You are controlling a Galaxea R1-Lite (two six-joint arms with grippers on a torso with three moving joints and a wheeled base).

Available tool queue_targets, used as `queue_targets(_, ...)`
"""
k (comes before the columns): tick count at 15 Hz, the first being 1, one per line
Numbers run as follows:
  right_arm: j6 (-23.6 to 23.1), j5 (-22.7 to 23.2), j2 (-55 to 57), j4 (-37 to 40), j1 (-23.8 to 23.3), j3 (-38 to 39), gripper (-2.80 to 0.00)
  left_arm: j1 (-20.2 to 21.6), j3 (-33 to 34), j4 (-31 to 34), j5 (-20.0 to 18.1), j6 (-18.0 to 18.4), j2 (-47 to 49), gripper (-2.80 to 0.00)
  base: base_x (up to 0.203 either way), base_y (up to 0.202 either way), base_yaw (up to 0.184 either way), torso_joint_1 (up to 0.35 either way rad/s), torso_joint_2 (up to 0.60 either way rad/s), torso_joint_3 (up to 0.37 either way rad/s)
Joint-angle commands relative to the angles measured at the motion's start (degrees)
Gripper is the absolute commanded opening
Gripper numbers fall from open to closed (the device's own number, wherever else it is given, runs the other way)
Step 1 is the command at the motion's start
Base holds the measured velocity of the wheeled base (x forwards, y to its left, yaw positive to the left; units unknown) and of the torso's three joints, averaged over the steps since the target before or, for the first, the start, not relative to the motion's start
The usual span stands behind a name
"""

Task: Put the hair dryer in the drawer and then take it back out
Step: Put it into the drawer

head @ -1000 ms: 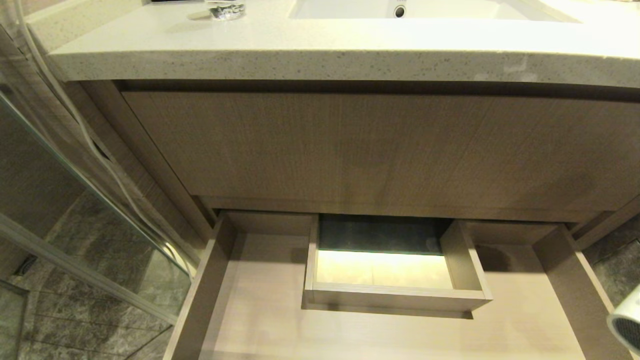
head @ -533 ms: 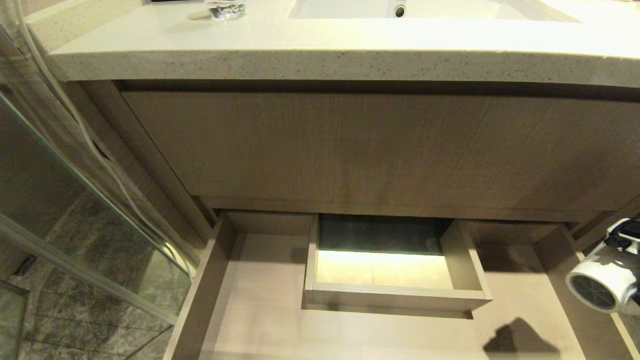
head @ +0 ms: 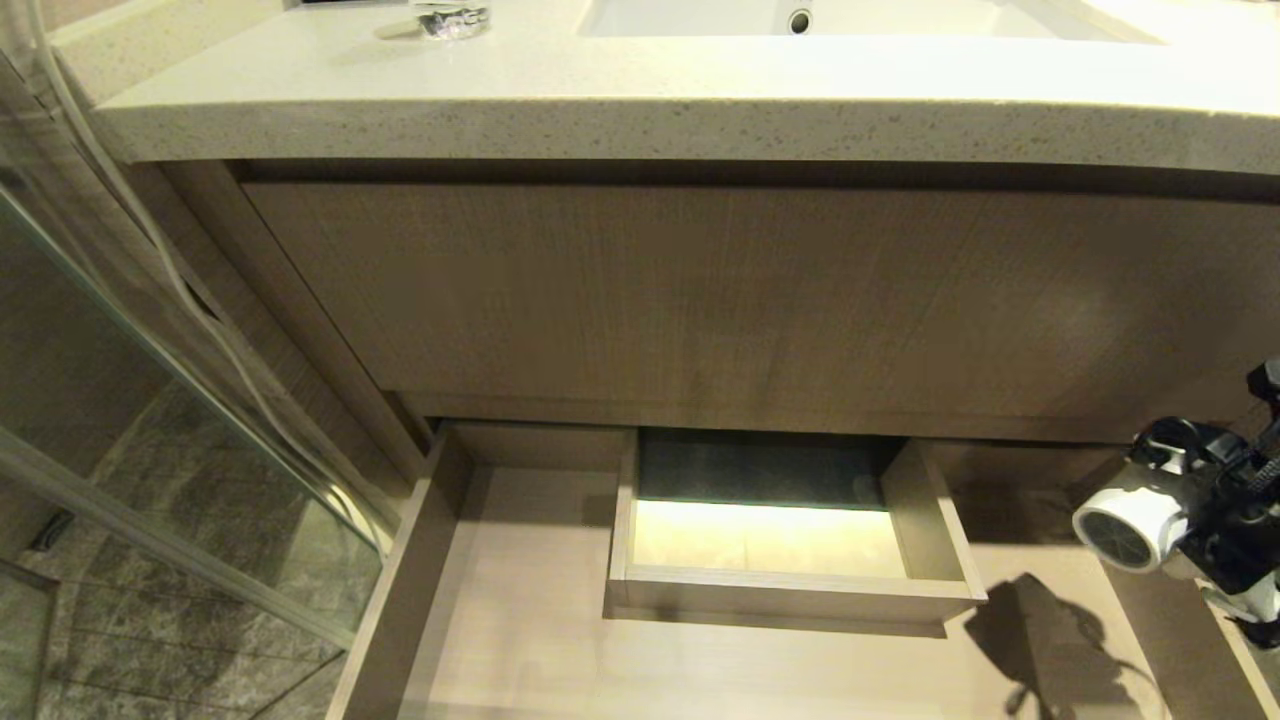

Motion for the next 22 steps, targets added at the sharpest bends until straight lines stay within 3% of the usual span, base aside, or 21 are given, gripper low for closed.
queue_targets(1,-0.28,-0.08,4.65,0.02,1.00,-0.29,-2.80,0.00,0.00,-0.01,0.00,-0.01,0.00,-2.80,0.000,0.000,0.000,0.000,0.00,0.000)
queue_targets(16,0.55,-3.08,25.79,-1.67,-0.02,-5.90,-2.80,0.00,0.00,-0.01,0.00,-0.01,0.00,-2.80,0.000,0.000,0.000,0.000,0.00,0.000)
queue_targets(22,3.96,-3.59,33.01,-8.90,0.53,-12.66,-2.80,0.00,0.00,-0.01,0.00,-0.01,0.00,-2.80,0.000,0.000,0.000,0.000,0.00,0.000)
